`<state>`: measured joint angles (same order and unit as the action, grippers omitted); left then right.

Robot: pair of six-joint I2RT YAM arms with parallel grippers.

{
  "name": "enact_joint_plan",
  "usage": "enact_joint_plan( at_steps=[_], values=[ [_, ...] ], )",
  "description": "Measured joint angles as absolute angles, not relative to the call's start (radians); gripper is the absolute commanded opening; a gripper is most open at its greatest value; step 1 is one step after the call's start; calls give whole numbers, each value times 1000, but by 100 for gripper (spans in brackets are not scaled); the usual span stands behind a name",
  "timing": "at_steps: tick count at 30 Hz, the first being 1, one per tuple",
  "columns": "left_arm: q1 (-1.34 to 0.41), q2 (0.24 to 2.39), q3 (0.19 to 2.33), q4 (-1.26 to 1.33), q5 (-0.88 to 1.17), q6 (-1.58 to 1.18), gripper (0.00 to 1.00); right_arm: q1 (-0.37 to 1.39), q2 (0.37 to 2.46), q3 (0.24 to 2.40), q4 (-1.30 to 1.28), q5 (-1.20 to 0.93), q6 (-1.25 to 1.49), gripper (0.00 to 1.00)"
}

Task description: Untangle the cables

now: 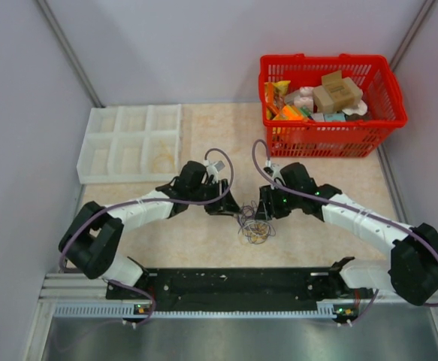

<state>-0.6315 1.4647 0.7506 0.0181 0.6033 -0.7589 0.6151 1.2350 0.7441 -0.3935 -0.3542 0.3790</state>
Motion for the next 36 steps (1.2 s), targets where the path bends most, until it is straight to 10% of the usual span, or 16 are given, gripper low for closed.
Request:
enact_joint_plan(
  at_steps=[8, 24, 27, 36],
  values=[
    [-662, 1493, 752, 12, 465, -781, 64, 612, 1229, 712, -295, -368, 477, 48],
    [-696, 1548, 789, -10, 403, -781, 23, 610, 1262, 705, -234, -433, 497, 48],
    [-696, 1548, 812, -20, 403, -764, 1, 610, 1261, 705, -234, -433, 497, 49],
    [-696, 1524, 891, -73, 414, -691, 0, 608, 1224, 705, -226, -443, 505, 49]
  ],
)
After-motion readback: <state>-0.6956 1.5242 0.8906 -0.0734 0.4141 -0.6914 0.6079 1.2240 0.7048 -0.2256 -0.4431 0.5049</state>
